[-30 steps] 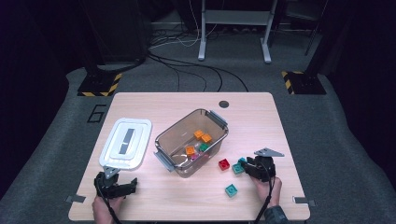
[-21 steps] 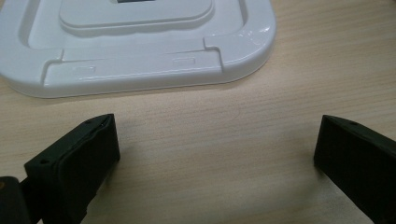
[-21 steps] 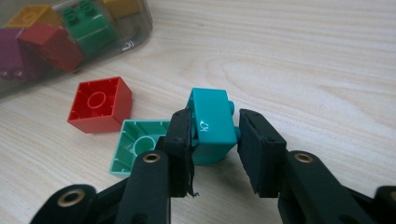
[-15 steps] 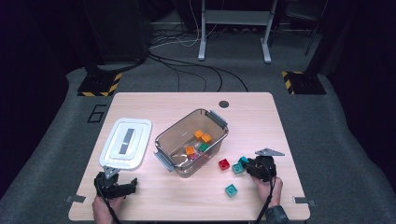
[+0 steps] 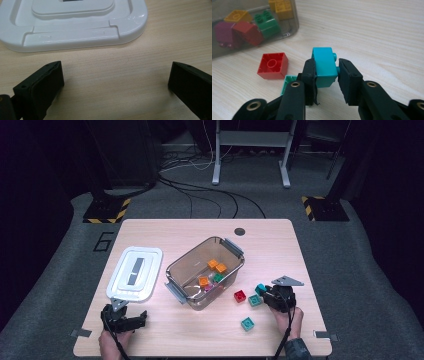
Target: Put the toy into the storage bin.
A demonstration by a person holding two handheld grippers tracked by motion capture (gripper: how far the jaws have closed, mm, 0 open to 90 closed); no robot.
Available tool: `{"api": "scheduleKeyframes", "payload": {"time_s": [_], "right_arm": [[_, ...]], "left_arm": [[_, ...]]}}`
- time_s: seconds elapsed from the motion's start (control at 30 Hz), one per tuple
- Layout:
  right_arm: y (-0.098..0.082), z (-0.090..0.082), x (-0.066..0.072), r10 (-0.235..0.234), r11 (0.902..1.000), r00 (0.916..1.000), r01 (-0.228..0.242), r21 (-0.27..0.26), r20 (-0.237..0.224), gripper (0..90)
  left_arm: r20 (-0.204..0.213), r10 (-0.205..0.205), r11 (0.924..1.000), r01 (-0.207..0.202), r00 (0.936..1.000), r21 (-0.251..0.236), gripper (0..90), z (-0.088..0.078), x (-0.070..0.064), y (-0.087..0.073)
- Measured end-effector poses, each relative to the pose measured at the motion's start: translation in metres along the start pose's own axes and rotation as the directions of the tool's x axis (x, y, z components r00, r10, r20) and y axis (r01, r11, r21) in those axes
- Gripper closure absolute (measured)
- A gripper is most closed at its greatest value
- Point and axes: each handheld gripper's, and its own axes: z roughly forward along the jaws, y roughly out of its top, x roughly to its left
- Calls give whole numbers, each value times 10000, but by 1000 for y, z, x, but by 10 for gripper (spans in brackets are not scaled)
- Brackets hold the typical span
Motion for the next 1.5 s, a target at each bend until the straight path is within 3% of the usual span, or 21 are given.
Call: {"api": "scheduleKeyframes", "payload": {"time_s": [0.73, 1.5], "right_arm": [[37, -13, -4, -328, 9963, 9987, 358, -782, 396, 674], [92, -29, 7, -1001, 9783, 9937, 1076, -1770, 507, 674]], "left_arm": [[2, 1, 10000, -1, 10000, -3, 0, 0, 0, 0], [3, 2, 10000, -2, 10000, -2, 0, 0, 0, 0]]}}
